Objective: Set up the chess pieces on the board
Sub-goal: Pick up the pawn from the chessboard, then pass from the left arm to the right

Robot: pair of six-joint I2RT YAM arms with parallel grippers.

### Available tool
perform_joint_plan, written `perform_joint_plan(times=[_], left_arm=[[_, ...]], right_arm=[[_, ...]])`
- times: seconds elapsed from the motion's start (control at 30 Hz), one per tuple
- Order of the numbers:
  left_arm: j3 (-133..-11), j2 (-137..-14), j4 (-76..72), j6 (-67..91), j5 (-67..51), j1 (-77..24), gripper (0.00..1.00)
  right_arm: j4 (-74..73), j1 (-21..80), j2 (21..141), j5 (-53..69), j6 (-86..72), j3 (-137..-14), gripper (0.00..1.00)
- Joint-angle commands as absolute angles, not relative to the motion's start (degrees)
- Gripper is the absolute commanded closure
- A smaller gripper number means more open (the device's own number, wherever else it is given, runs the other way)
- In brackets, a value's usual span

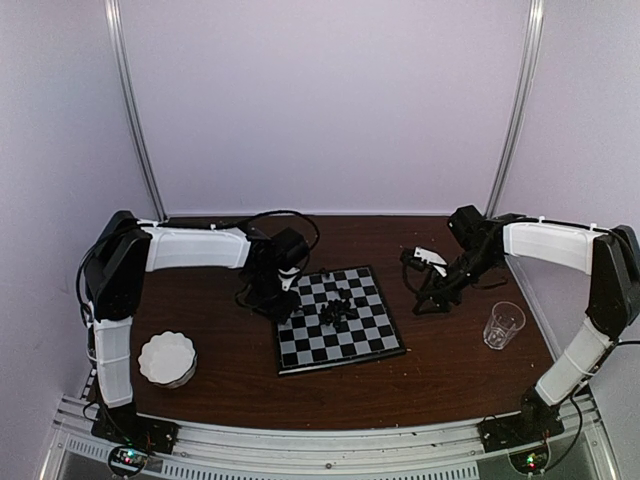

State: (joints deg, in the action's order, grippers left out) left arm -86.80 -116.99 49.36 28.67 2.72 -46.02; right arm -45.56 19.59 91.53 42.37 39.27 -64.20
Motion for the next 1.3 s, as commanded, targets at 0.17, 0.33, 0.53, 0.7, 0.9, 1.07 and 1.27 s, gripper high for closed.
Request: perform_joint_plan(times=[0.17,0.33,0.53,0.7,0.9,1.07,1.27], left_arm=[[-85.7,-117.1,48.3,26.4,4.4,-46.5,0.73],[-85.3,-117.5,47.1,25.9,3.4,-46.5,0.8],[-85.4,-115.8,47.0,23.7,1.8,-46.6,0.89],[-84.5,-109.1,43.8,19.5,-3.3,-46.6,0.91],[-79.3,-100.4,28.7,20.5,-17.9,-46.6,0.92],[-73.2,-96.7,10.4,25.1,-29.9,-46.6,0.91],[-71.5,-96.2,3.7,27.2,-35.5,-47.2,0.91]], right_arm=[[-46.4,19.8,91.8,42.1,39.6,-64.3,0.44],[-46.3,19.8,91.7,42.0,39.7,-64.3,0.44],[-46.8,19.8,91.2,43.1,38.9,-65.0,0.47],[-49.2,19.8,88.7,48.4,36.4,-69.3,0.49],[-50.5,21.9,87.7,54.8,31.9,-76.1,0.49],[-46.4,27.2,89.2,57.6,24.3,-79.2,0.51],[-41.6,29.8,91.6,60.7,16.7,-82.0,0.53]])
